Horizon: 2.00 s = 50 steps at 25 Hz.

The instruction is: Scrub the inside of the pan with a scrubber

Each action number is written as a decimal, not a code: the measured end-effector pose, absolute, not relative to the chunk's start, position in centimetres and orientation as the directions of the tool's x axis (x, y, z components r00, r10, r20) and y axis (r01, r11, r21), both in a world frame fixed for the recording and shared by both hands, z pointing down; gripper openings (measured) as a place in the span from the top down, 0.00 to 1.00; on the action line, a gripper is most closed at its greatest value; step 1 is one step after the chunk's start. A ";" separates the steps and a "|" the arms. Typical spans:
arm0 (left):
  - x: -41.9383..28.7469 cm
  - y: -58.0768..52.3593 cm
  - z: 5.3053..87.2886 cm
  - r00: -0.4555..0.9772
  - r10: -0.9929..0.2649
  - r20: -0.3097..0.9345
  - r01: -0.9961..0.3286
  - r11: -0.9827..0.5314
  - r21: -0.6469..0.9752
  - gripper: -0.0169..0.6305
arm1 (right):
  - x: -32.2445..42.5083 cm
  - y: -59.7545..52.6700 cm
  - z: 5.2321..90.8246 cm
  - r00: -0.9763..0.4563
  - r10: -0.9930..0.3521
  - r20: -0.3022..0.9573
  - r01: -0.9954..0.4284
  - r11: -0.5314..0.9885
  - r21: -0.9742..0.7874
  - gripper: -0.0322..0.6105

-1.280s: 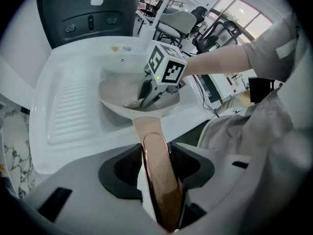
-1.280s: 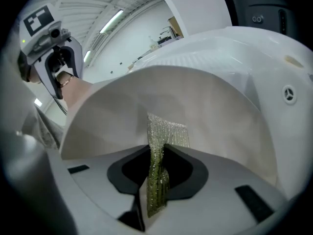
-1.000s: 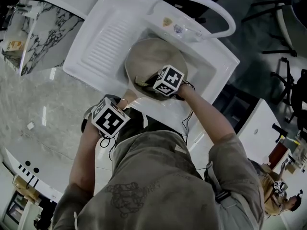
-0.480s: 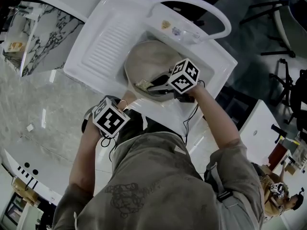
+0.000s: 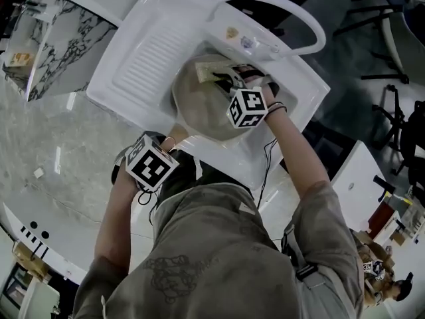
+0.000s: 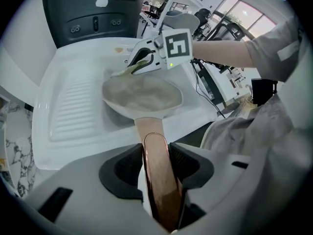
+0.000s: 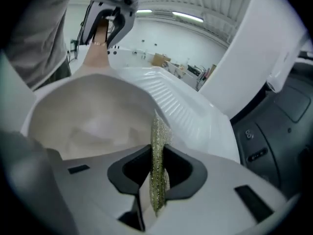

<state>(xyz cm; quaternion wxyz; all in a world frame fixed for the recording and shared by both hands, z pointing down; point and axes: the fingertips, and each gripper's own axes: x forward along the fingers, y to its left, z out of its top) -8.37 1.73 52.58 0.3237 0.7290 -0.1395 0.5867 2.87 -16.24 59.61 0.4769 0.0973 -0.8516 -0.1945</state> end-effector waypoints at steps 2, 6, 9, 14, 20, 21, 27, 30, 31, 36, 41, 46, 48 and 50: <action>-8.3 1.8 52.6 0.273 0.175 0.946 -0.585 -0.751 0.307 0.69 | 2.4 -16.5 61.3 -0.501 -0.390 0.773 0.082 0.867 0.491 0.83; -8.4 1.9 52.6 0.273 0.173 0.946 -0.587 -0.750 0.307 0.69 | 2.5 -16.7 65.1 -0.432 -0.428 0.794 0.173 0.825 0.539 0.83; -8.3 1.8 52.6 0.275 0.176 0.945 -0.587 -0.748 0.310 0.69 | 3.3 -16.4 68.0 -0.384 -0.408 0.829 0.210 0.835 0.508 0.83; -8.4 1.9 52.6 0.281 0.184 0.942 -0.584 -0.746 0.320 0.69 | 4.3 -15.3 70.0 -0.346 -0.342 0.874 0.239 0.868 0.435 0.83; -8.3 1.9 52.5 0.290 0.191 0.938 -0.581 -0.744 0.331 0.69 | 6.9 -13.6 72.0 -0.230 -0.230 0.946 0.210 0.937 0.279 0.83; -8.3 1.9 52.6 0.290 0.190 0.938 -0.580 -0.744 0.330 0.69 | 7.4 -13.1 72.2 -0.212 -0.199 0.957 0.200 0.950 0.242 0.83; -8.3 1.9 52.6 0.293 0.192 0.937 -0.576 -0.746 0.333 0.69 | 9.9 -9.6 72.3 -0.160 -0.032 0.987 0.091 0.995 0.047 0.83; -8.2 2.0 52.6 0.290 0.195 0.937 -0.571 -0.750 0.332 0.69 | 10.5 -8.2 71.4 -0.158 0.066 0.985 0.024 0.998 -0.063 0.83; -8.2 1.9 52.5 0.289 0.193 0.938 -0.569 -0.753 0.330 0.69 | 10.5 -7.7 71.0 -0.154 0.106 0.982 -0.001 0.994 -0.107 0.83; -8.1 1.7 52.5 0.288 0.183 0.940 -0.565 -0.760 0.321 0.69 | 10.5 -5.1 69.1 -0.131 0.303 0.944 -0.141 0.937 -0.320 0.83; -8.3 1.7 52.6 0.273 0.189 0.943 -0.556 -0.769 0.315 0.69 | 8.7 -2.4 66.9 -0.220 0.462 0.859 -0.221 0.834 -0.505 0.83; -8.2 1.7 52.6 0.269 0.190 0.944 -0.550 -0.774 0.313 0.69 | 6.8 -0.5 64.7 -0.345 0.555 0.757 -0.262 0.717 -0.646 0.83; -8.2 1.7 52.6 0.272 0.189 0.944 -0.551 -0.773 0.314 0.69 | 5.3 0.2 63.5 -0.432 0.582 0.689 -0.257 0.653 -0.713 0.83; -8.2 1.6 52.6 0.274 0.187 0.943 -0.551 -0.773 0.313 0.69 | 3.7 0.5 62.2 -0.522 0.592 0.614 -0.250 0.581 -0.774 0.83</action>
